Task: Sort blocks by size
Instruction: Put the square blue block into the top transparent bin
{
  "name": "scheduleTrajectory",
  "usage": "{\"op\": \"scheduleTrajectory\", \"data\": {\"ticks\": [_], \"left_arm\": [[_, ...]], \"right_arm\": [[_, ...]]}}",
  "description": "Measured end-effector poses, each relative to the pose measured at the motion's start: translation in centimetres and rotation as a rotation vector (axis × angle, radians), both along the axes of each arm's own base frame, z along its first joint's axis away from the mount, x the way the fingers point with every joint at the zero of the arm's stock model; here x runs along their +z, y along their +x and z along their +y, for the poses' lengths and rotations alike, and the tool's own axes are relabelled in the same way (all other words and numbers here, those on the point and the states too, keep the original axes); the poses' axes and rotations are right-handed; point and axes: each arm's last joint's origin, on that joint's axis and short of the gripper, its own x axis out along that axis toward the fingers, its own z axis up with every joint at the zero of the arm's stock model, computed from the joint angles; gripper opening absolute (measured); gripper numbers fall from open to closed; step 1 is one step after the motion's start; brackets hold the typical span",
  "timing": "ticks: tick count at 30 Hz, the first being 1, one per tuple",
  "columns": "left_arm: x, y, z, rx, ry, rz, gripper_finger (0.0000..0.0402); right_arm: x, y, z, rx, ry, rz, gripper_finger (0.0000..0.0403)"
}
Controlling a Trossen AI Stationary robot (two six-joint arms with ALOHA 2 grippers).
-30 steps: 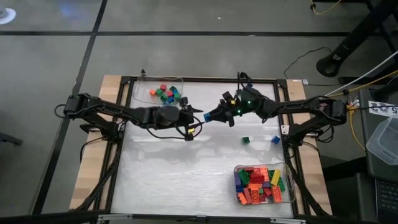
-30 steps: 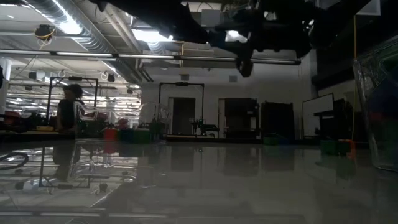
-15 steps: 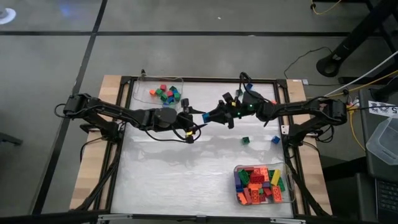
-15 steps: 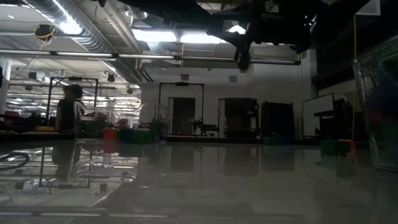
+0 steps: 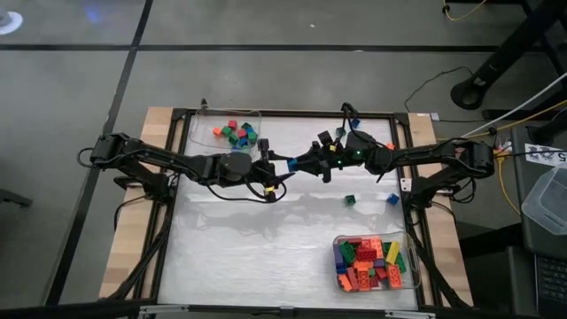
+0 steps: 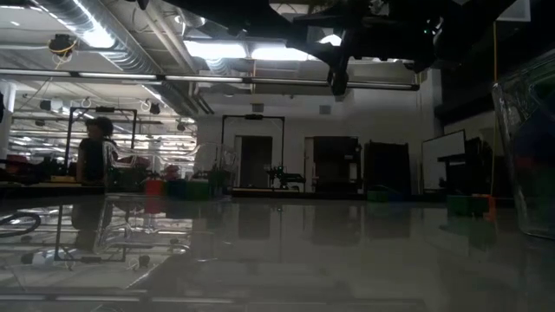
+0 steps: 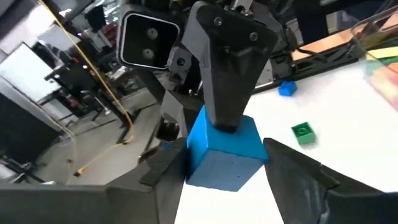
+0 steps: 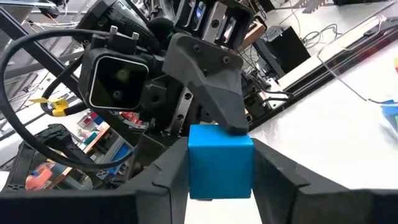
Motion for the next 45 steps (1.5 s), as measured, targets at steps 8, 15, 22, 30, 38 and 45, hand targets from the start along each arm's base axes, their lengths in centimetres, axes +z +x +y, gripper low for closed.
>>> {"op": "scheduleTrajectory", "data": {"ticks": [8, 15, 22, 30, 38, 45], "left_arm": [[0.0, 0.0, 0.1, 0.03, 0.055, 0.014, 0.0126], [0.0, 0.0, 0.1, 0.033, 0.057, 0.015, 0.0126], [0.0, 0.0, 0.1, 0.036, 0.017, 0.004, 0.0122], [-0.5, -0.3, 1.6, 0.173, -0.031, 0.029, 0.0125], [-1.8, -2.4, 5.9, 0.52, -0.051, 0.197, 0.0127], [-4.0, -5.3, 10.8, 0.802, -0.204, 0.357, 0.0128]], "right_arm": [[0.0, 0.0, -0.1, -0.015, 0.019, 0.003, 0.0138], [0.0, 0.0, -0.1, -0.033, 0.043, 0.007, 0.0139], [0.0, 0.0, -0.1, -0.034, 0.017, -0.001, 0.0195], [0.0, -0.8, -2.2, 0.052, -0.131, -0.009, 0.025], [-1.1, -3.5, -5.9, 0.148, -0.046, 0.184, 0.0252], [-3.2, -5.4, -7.2, 0.127, -0.002, 0.399, 0.0252]]}}
